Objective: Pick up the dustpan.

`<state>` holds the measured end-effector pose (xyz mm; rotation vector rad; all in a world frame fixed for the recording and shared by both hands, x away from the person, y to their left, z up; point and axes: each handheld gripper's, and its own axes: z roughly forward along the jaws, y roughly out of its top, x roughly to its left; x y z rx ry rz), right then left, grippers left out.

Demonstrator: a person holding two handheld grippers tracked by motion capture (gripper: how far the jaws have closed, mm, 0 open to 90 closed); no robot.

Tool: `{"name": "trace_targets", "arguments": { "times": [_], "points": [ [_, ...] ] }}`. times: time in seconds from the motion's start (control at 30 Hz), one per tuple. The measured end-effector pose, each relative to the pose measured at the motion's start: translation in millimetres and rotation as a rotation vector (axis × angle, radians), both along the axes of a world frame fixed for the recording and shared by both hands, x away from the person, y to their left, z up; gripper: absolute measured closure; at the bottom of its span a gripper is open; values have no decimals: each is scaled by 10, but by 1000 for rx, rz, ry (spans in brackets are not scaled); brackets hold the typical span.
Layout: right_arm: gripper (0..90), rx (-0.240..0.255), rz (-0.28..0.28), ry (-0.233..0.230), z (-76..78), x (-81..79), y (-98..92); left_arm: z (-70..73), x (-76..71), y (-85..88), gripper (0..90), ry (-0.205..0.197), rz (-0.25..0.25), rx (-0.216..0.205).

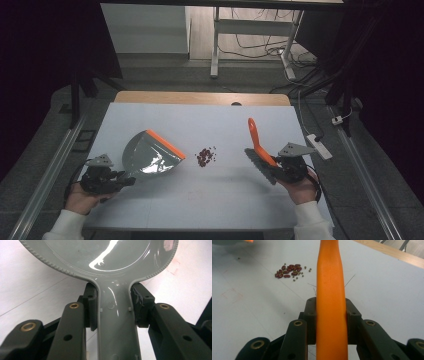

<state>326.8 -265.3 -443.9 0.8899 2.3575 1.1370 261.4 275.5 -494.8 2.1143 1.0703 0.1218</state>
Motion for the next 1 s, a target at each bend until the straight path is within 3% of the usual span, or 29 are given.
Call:
{"name": "trace_targets", "arguments": {
  "times": [0.4,0.77,1.0],
  "points": [
    [693,-6,25,-16,60,153,247,-21,66,-239,620,11,-129,40],
    [693,12,16,7,90,284,424,73,213,-318,620,22,-189,66],
    [693,20,18,12,121,385,583,46,244,-338,620,28,-218,77]
  ]
}}
